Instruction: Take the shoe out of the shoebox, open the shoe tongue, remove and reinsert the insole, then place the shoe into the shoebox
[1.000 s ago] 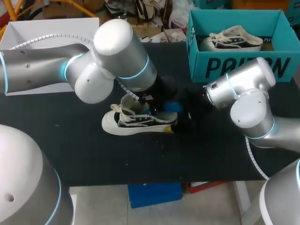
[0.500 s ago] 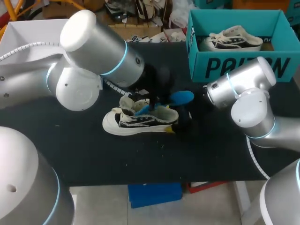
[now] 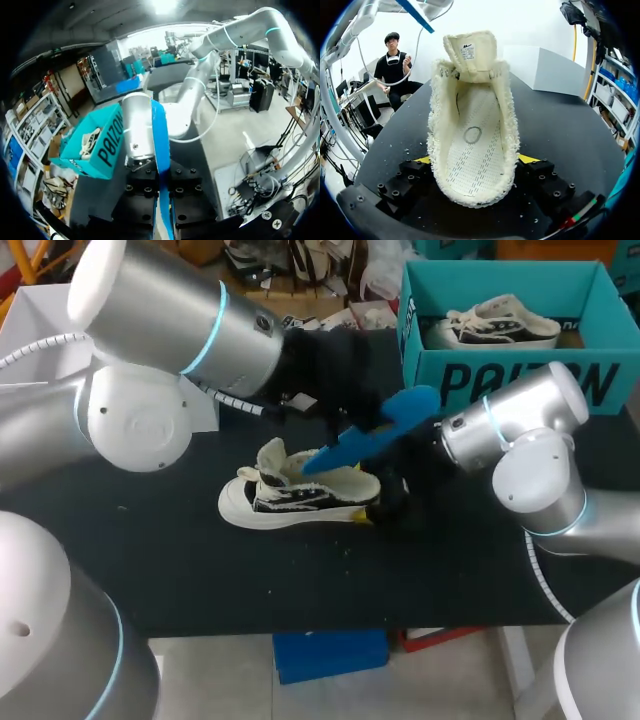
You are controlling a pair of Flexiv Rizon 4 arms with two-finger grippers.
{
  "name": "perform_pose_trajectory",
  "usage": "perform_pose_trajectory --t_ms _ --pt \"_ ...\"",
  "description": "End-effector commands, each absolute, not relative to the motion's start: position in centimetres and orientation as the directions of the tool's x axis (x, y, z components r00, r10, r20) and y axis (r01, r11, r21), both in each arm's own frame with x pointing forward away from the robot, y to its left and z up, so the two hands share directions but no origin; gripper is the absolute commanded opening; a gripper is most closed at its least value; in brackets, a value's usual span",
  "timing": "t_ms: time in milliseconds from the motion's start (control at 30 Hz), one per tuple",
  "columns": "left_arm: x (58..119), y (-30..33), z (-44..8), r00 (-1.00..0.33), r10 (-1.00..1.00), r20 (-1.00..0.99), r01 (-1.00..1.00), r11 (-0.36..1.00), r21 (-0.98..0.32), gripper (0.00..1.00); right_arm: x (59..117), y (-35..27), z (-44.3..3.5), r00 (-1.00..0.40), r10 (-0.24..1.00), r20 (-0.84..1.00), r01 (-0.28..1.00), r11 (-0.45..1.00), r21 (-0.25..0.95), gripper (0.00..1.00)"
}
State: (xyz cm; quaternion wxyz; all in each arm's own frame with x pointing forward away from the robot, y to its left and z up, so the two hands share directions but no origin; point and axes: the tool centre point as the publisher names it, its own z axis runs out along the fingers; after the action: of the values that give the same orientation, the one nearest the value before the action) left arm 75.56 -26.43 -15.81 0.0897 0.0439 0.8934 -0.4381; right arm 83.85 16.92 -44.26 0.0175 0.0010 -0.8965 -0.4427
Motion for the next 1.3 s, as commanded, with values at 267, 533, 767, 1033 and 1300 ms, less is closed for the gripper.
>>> perform_pose_trajectory --t_ms 267,533,767,1033,1300 --pt "75.2 -25.2 -14.5 -0.995 0.022 -0.102 0.097 0.541 -0.836 0.00 83.9 17.1 -44.7 -0.999 -0.016 0.031 0.015 0.610 0.792 0.00" --pt "75.2 -25.2 -14.5 -0.995 0.022 -0.102 0.097 0.541 -0.836 0.00 83.9 17.1 -44.7 -0.999 -0.016 0.031 0.015 0.610 0.792 0.00" --pt "74.0 -23.8 -15.1 -0.998 -0.051 0.032 -0.053 0.465 -0.883 0.00 83.9 17.1 -44.7 -0.999 -0.016 0.031 0.015 0.610 0.792 0.00" --pt "72.9 -23.4 -12.9 -0.985 -0.103 0.138 -0.162 0.283 -0.945 0.00 83.9 17.1 -44.7 -0.999 -0.016 0.031 0.015 0.610 0.792 0.00" --pt "72.1 -22.5 -10.1 -0.978 -0.106 0.180 -0.190 0.100 -0.977 0.00 83.9 17.1 -44.7 -0.999 -0.016 0.031 0.015 0.610 0.792 0.00"
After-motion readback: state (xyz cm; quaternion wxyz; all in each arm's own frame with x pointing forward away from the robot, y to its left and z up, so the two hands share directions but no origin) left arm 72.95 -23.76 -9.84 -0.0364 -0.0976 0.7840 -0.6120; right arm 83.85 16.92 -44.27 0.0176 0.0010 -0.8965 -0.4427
